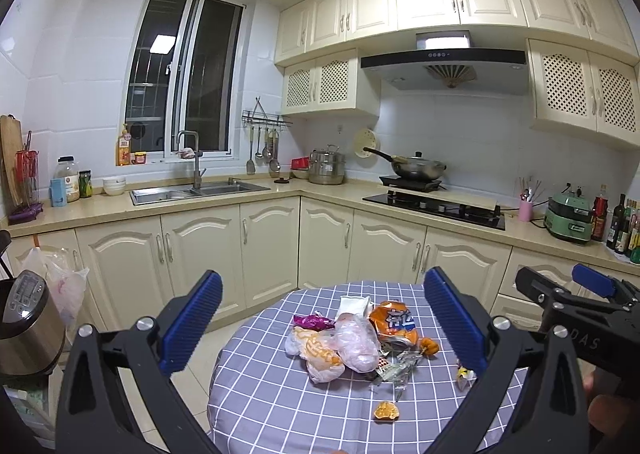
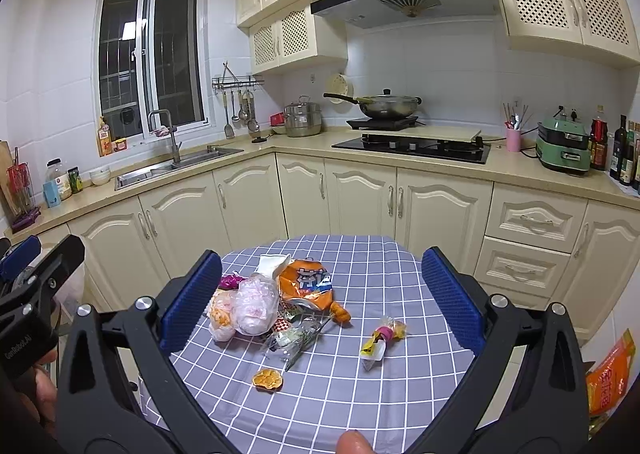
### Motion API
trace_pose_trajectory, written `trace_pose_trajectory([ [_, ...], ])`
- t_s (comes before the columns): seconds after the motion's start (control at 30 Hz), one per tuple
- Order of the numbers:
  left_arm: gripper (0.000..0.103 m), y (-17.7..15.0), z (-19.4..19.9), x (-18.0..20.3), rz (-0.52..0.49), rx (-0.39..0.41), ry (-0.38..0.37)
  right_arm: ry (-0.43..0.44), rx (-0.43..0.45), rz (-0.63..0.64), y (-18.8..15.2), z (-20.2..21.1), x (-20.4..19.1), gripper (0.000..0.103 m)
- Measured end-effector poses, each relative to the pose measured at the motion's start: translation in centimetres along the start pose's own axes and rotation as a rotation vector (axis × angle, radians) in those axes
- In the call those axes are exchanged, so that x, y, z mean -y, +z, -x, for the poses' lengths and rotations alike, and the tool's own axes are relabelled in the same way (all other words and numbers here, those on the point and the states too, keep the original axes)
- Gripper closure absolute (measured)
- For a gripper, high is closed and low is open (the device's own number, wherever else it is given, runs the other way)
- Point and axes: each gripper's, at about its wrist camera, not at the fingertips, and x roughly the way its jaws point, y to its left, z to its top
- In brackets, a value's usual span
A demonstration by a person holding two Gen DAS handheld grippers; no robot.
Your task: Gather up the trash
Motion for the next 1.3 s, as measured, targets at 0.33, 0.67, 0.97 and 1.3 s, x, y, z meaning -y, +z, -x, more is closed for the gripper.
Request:
trace_pose_trajectory([
  [0.33, 0.004, 0.0, 0.1, 0.5, -0.006, 0.003, -0.006, 0.007, 0.001, 0.001, 0.4, 0.1, 0.2, 0.005],
  [0.67, 0.004, -0.6, -0.5, 0.9, -0.011, -0.011, -0.012, 0.002, 0.0, -0.003, 0.6, 0.0, 0.5, 0.005],
  [0.97, 0.004, -1.7, -1.4, 1.3, -0.02, -0.046, -0.022, -0.009, -0.013, -0.012, -0.3, -0.7, 1.3, 0.005],
  [1.3, 0.004, -5.9, -5.4, 2.5, -0.059, -0.176, -0.054, -0.047, -0.097, -0.032, -2.9, -3.9, 3.7, 0.005],
])
